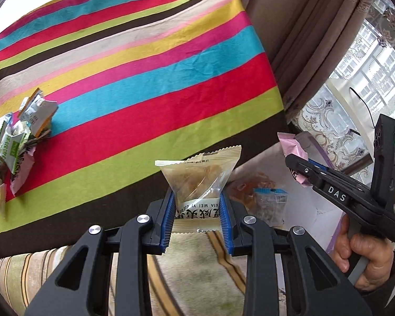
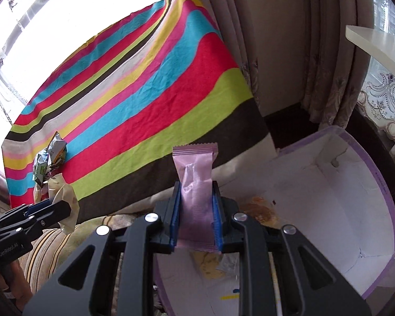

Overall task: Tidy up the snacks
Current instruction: 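Carry both snacks into the white box and open both tools to release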

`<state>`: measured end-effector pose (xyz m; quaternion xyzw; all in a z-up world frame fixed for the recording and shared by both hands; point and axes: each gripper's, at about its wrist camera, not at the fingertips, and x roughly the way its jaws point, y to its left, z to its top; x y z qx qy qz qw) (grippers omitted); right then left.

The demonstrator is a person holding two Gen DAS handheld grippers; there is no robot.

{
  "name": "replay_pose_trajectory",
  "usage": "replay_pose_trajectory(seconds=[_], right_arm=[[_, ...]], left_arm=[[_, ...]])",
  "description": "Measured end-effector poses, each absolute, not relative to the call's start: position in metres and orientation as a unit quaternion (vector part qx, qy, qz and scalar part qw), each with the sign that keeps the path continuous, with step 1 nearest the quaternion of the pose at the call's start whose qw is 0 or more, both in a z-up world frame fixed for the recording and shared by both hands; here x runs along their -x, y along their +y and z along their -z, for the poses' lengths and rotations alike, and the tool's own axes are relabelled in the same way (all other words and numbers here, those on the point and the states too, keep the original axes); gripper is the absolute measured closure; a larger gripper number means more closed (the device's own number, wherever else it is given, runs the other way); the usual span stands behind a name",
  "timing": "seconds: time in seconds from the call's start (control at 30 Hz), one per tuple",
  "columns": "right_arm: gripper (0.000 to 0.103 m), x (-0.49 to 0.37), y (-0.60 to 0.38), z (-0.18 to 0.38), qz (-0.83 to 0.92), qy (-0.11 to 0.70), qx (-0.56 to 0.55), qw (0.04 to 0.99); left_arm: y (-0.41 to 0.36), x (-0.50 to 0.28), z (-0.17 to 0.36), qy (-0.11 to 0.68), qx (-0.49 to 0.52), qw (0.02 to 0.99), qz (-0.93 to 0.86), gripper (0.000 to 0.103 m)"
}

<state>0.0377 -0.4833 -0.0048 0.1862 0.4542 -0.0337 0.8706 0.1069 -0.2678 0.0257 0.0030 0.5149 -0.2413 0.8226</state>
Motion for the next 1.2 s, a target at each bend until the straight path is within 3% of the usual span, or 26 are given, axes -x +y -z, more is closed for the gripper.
replay_pose_trajectory(seconds=[0.57,0.7,0.9,1.07,1.2], right_arm=[[0.079,-0.004,-0.537,0.016,0.086,0.447,-0.216,0.864],[0.078,-0.004,-0.534,0.013,0.084,0.445,-0.215,0.865],[0.061,-0.006,-0.521,0.000,0.078,0.436,-0.202,0.873],[0.042,-0.012,-0.492,-0.022,0.050,0.421,-0.172,0.889],[0.034,-0.020,-0.458,-0.041,0.021,0.406,-0.138,0.903]], left_arm=[[-0.340,-0.089,-0.006,0.539,-0.018,0.780,0.318,0.071],[-0.340,-0.090,-0.006,0.539,-0.012,0.782,0.313,0.056],[-0.329,-0.090,-0.017,0.522,-0.010,0.799,0.299,0.036],[-0.303,-0.096,-0.028,0.506,0.007,0.820,0.267,0.029],[-0.274,-0.101,-0.039,0.491,0.014,0.839,0.233,0.024]])
